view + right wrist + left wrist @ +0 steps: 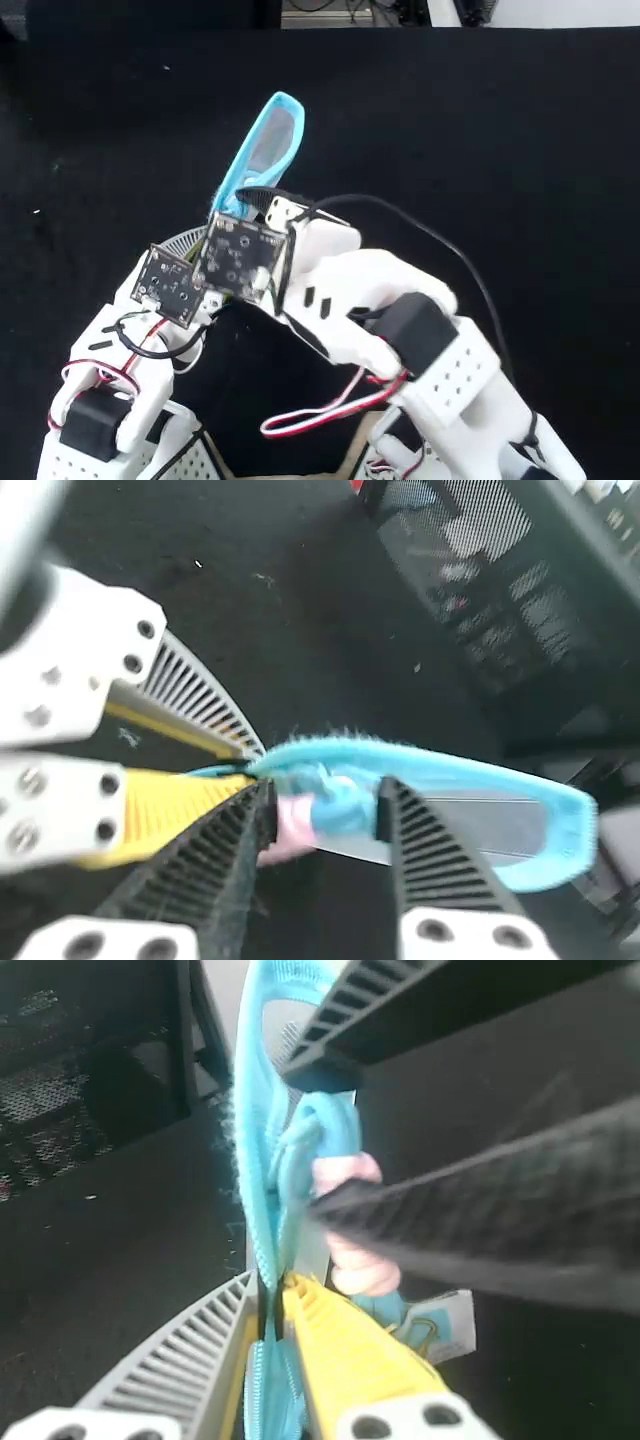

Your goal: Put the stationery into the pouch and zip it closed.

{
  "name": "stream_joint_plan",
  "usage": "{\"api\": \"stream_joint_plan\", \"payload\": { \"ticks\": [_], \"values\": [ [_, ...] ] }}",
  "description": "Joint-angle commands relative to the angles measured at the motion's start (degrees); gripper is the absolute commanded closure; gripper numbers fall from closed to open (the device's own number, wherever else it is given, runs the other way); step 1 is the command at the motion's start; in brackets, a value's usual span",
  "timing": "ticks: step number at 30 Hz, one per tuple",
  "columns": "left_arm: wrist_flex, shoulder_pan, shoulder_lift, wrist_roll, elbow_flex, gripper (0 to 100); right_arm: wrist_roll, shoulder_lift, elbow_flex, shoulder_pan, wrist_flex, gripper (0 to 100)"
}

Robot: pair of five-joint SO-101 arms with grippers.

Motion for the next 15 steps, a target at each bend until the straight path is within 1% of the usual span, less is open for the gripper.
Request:
{"api": "stream_joint_plan", "payload": {
  "ticks": [1, 6, 10, 12, 15],
  "values": [
    [-0.4, 0.9, 0.4, -0.1, 0.2, 97, -5.5, -0.1, -1.0, -0.2, -1.6, 78.9],
    [-0.3, 0.9, 0.4, -0.1, 0.0, 97, -5.4, -0.1, -0.9, 0.2, -1.4, 79.0],
    [-0.3, 0.9, 0.4, -0.1, -0.2, 97, -5.1, -0.1, 0.1, 4.2, -1.6, 79.6],
    [-0.3, 0.9, 0.4, -0.1, -0.3, 97, -2.3, -0.1, 0.3, 5.6, -1.6, 83.6],
    [-0.6, 0.9, 0.4, -0.1, -0.3, 97, 3.2, -0.2, 0.3, 5.7, -1.6, 90.7]
  ]
}}
